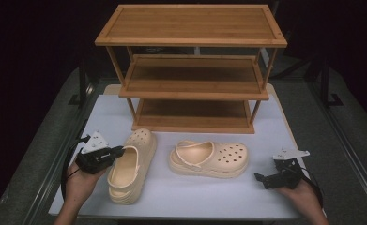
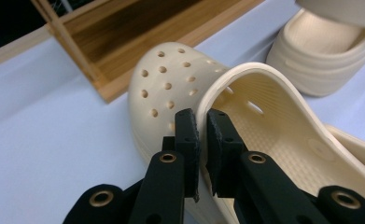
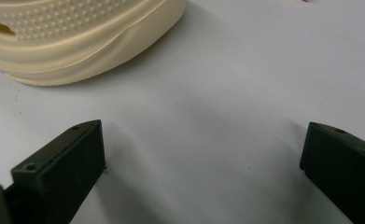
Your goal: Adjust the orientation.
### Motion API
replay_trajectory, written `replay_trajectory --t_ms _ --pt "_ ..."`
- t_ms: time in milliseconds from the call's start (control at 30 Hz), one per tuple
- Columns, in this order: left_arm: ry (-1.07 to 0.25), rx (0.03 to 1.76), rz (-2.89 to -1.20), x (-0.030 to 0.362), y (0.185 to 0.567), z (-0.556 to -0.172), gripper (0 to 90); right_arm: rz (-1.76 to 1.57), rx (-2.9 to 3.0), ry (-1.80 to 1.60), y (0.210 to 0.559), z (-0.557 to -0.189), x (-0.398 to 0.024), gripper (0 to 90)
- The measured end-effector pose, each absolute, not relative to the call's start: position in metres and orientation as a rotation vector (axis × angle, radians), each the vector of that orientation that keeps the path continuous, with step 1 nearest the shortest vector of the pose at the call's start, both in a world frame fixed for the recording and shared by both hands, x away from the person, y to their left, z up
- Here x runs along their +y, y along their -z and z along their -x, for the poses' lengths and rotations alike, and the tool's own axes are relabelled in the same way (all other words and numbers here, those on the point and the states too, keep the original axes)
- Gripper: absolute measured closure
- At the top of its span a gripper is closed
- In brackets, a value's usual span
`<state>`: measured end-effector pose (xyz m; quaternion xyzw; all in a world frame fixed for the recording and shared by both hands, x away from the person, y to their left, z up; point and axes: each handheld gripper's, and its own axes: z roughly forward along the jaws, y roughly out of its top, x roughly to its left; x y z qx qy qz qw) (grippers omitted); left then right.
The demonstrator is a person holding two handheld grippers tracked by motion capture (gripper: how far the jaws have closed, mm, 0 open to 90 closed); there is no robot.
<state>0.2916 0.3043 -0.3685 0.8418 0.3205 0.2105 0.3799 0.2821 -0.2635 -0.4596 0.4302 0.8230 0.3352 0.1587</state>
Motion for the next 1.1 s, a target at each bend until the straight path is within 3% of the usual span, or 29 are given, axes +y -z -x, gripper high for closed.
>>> replay_trajectory --t_ms 367,633,700,833,933,1100 --pt "-0.587 0.633 -2.224 0.272 0.367 -0.326 83.9 -1.23 2.352 -0.959 0.46 -0.282 -0.263 0.0" --pt "-0.574 0.601 -2.237 0.259 0.377 -0.325 80.6 -1.229 2.352 -0.959 0.46 -0.282 -0.264 0.0" --pt "-0.526 0.639 -2.2 0.262 0.378 -0.325 75.3 -1.229 2.352 -0.959 0.46 -0.282 -0.263 0.0" --pt "-0.463 0.731 -2.169 0.268 0.382 -0.32 53.4 -1.229 2.353 -0.958 0.459 -0.282 -0.264 0.0" --pt "-0.407 0.794 -2.154 0.276 0.387 -0.314 47.4 -1.229 2.353 -0.958 0.46 -0.282 -0.264 0.0" --pt "-0.386 0.838 -2.155 0.279 0.396 -0.312 47.8 -1.229 2.353 -0.958 0.46 -0.282 -0.264 0.0"
